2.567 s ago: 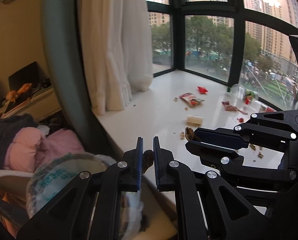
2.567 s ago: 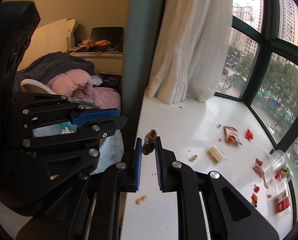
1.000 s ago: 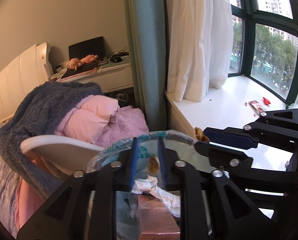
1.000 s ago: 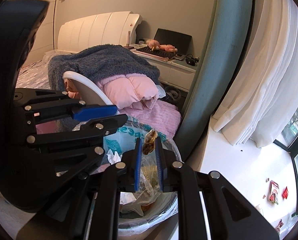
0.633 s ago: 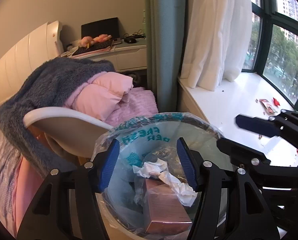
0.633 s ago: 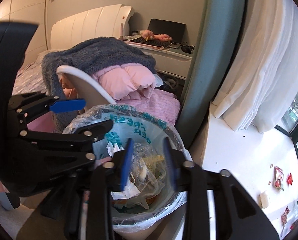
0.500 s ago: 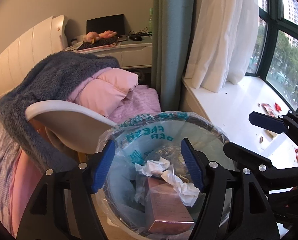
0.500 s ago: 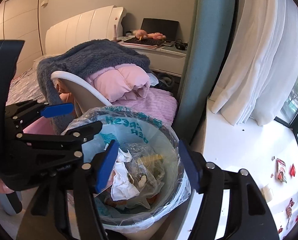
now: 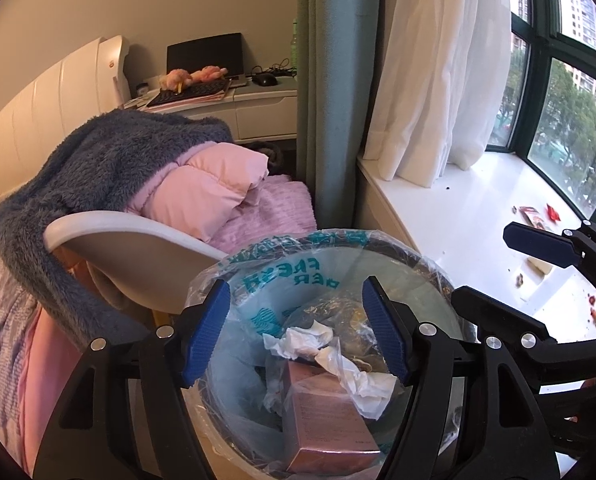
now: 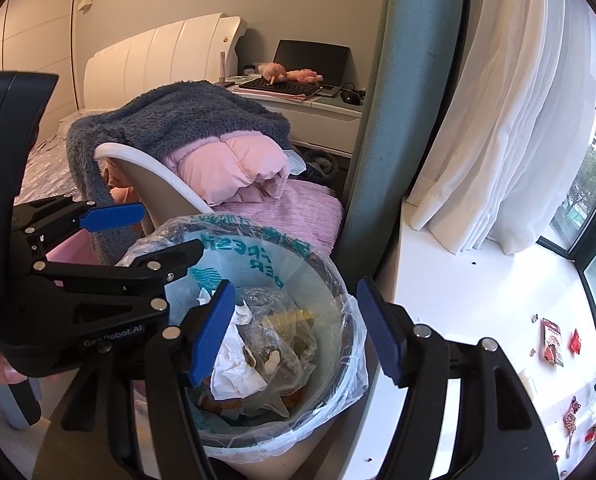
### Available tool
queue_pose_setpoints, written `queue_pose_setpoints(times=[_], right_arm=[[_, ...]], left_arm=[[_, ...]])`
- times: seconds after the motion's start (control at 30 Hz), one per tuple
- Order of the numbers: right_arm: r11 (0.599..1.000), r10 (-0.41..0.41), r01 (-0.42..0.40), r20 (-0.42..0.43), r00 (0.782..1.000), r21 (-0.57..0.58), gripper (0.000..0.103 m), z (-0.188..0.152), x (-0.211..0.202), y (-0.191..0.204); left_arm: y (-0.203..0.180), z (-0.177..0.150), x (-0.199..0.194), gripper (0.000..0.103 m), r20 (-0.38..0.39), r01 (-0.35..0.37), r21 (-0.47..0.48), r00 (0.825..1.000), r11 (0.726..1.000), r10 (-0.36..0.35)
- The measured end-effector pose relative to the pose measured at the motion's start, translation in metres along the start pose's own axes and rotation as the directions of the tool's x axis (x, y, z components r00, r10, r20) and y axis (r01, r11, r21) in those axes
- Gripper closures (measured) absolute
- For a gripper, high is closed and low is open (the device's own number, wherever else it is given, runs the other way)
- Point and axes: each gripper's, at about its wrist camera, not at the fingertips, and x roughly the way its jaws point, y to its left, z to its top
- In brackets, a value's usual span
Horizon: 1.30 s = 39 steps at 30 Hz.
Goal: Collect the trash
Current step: 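Move both open tools from the bin back over the sill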
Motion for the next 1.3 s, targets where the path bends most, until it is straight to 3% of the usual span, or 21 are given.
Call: queue_pose_setpoints(times=[0.4, 0.53, 0.67, 0.8, 1.0, 1.3], right_arm=[[0.989, -0.113, 0.116, -0.038, 0.993, 0.093, 0.042, -0.018, -0.016, -0.030], [0.969, -0.181, 0.188, -0.062, 0.982, 0.159, 0.042, -0.034, -0.032, -0.051], [0.927, -0.278, 0.295, -0.104, 0.955, 0.234, 0.042, -0.058, -0.058, -0.078], [0.862, -0.366, 0.398, -0.159, 0.917, 0.314, 0.042, -0.085, -0.087, -0.107], [0.739, -0.474, 0.537, -0.252, 0.844, 0.407, 0.042, -0.128, -0.127, -0.148], [0.511, -0.570, 0.683, -0.389, 0.724, 0.521, 0.042, -0.191, -0.179, -0.206]], left_arm=[[-0.042, 0.009, 0.008, 0.037, -0.009, 0.094, 0.092, 0.996, 0.991, -0.093], [-0.076, 0.013, 0.008, 0.037, -0.012, 0.153, 0.167, 0.988, 0.974, -0.153], [-0.121, 0.016, 0.009, 0.036, -0.034, 0.253, 0.234, 0.967, 0.939, -0.252], [-0.179, 0.014, 0.006, 0.036, -0.065, 0.356, 0.323, 0.933, 0.877, -0.355], [-0.265, 0.003, 0.000, 0.036, -0.135, 0.496, 0.423, 0.862, 0.758, -0.489], [-0.391, -0.017, -0.015, 0.036, -0.261, 0.635, 0.563, 0.744, 0.529, -0.616]])
